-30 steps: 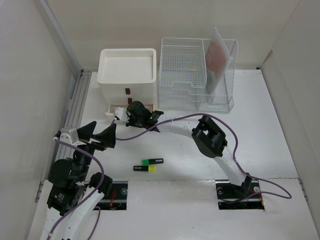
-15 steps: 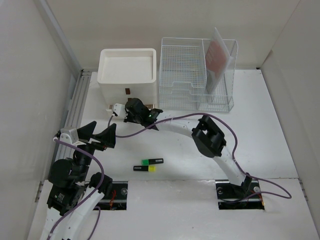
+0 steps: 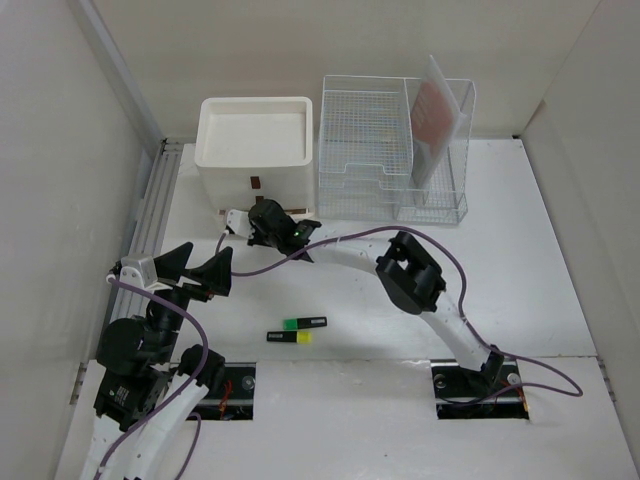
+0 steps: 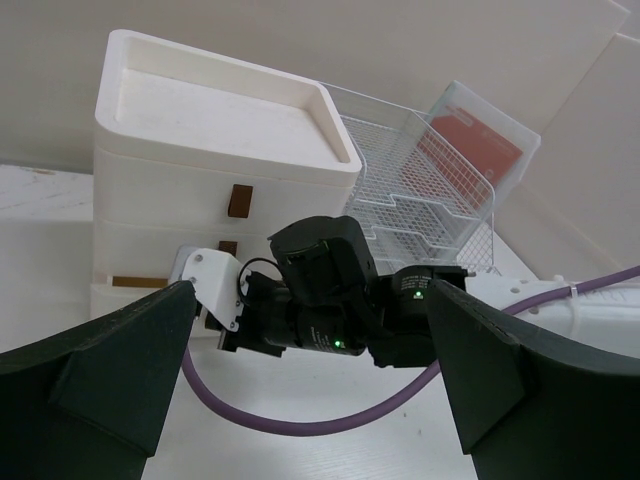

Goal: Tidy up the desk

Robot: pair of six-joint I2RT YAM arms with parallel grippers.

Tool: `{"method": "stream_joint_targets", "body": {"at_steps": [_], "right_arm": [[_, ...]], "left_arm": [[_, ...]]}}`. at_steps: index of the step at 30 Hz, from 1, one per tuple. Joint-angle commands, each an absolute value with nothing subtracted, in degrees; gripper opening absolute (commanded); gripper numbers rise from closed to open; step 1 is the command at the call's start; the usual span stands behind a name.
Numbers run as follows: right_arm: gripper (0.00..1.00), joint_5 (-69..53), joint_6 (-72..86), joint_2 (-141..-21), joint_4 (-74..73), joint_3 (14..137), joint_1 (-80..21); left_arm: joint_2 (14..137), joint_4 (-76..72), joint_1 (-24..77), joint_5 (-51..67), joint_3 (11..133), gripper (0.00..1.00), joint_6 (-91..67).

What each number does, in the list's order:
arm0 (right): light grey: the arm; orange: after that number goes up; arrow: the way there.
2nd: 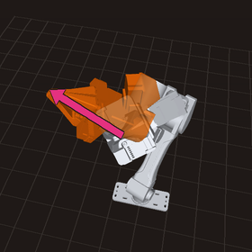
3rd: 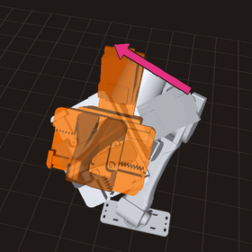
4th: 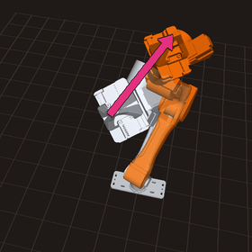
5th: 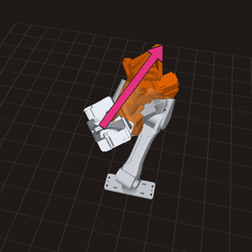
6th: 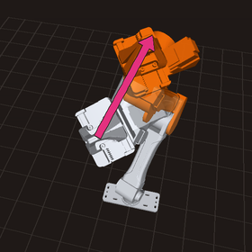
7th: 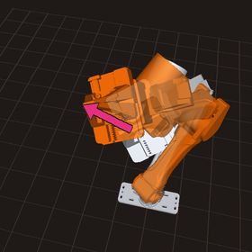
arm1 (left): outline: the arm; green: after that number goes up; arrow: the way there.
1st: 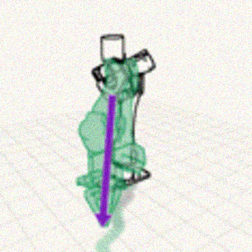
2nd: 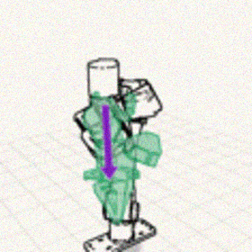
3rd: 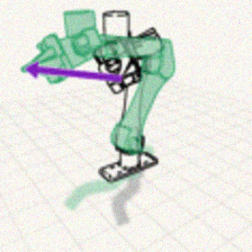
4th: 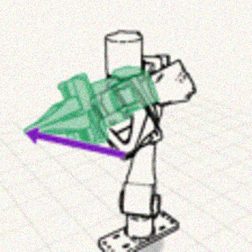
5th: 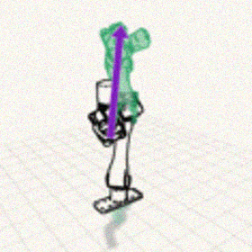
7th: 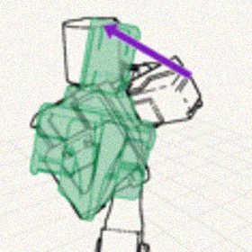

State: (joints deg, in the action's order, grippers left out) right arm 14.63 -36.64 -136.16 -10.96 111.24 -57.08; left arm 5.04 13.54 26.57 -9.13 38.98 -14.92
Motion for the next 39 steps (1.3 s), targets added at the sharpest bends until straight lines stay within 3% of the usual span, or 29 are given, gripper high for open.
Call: {"method": "stream_joint_targets", "body": {"at_steps": [1,39], "right_arm": [[0.04,17.75,-37.27,-136.93,-7.12,114.43,-56.78],[0.04,23.81,-38.93,-138.52,-2.64,114.96,-54.67]], "left_arm": [[5.01,11.51,26.81,-9.40,38.94,1.00,-15.12],[5.01,11.51,26.81,-9.40,38.94,1.00,-15.12]]}}
